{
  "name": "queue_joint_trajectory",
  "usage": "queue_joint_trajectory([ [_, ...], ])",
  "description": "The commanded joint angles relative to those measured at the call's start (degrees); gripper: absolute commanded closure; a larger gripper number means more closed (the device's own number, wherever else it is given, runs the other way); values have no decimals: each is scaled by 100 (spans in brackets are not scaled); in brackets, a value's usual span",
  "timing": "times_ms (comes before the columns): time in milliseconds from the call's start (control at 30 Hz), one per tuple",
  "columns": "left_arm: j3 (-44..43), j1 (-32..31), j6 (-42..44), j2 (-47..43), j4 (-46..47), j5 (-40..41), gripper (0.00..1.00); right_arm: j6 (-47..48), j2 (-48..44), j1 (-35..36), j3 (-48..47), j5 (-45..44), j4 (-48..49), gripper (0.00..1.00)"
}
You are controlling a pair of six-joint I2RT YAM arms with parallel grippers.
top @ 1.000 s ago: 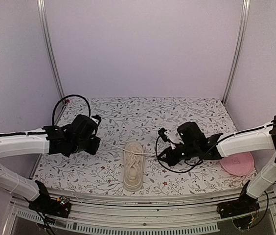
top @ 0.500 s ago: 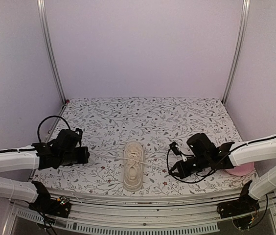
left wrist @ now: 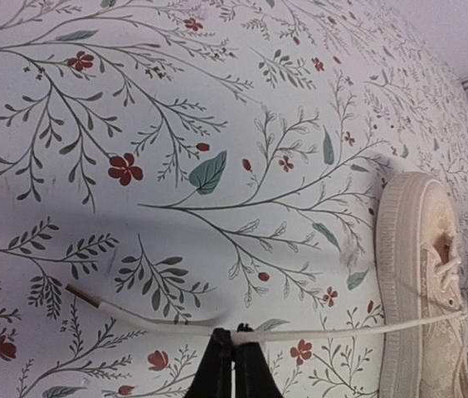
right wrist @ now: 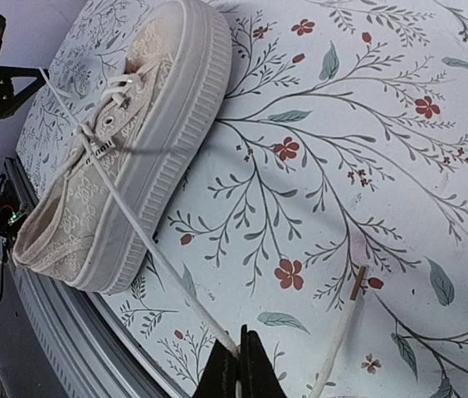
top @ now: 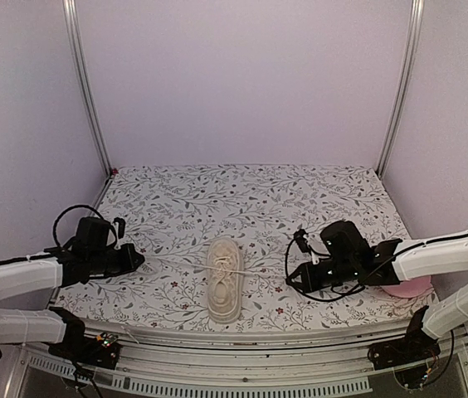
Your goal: Tie the shoes
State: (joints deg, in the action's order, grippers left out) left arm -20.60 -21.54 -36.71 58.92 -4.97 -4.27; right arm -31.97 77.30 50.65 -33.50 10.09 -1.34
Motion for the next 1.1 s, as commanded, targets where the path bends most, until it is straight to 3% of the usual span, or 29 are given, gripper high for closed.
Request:
queue_joint_trajectory([
  [0,84,434,215,-74,244,138,100,-184,-54,-199,192,-376,-385,98],
  [167,35,299,531,32,737,-919,100,228,106,-101,-141,986,75,98],
  [333,-222,-107,786,199,892,-1200,100,998,365,900,-1375,1948,-180,98],
  [567,-1267,-981,1238,1148,1016,-1048,100,1208,2102,1835,-3126,2484,162,96],
  [633,-1628,-1159,1375,1506,1054,-1087,100,1174,2737,2016,-3779,2652,235,85],
  [667,-1798,-1246,1437,1658,1070,-1119,100,1184,3024,2102,-4129,2647,211,74],
  [733,-2096,-1411,1630,1943,1086,-1186,100,1267,3387,2223,-4678,2101,12,51],
  [833,-2409,-1530,1855,2144,1000,-1155,100,1351,3308,2159,-4782,1164,-163,31],
  [933,-2499,-1552,2005,2158,1087,-1241,100,1439,2790,1832,-4299,747,-102,22],
  [1067,-2545,-1584,2133,2125,1316,-1580,100,1428,2100,1143,-3641,618,46,18],
])
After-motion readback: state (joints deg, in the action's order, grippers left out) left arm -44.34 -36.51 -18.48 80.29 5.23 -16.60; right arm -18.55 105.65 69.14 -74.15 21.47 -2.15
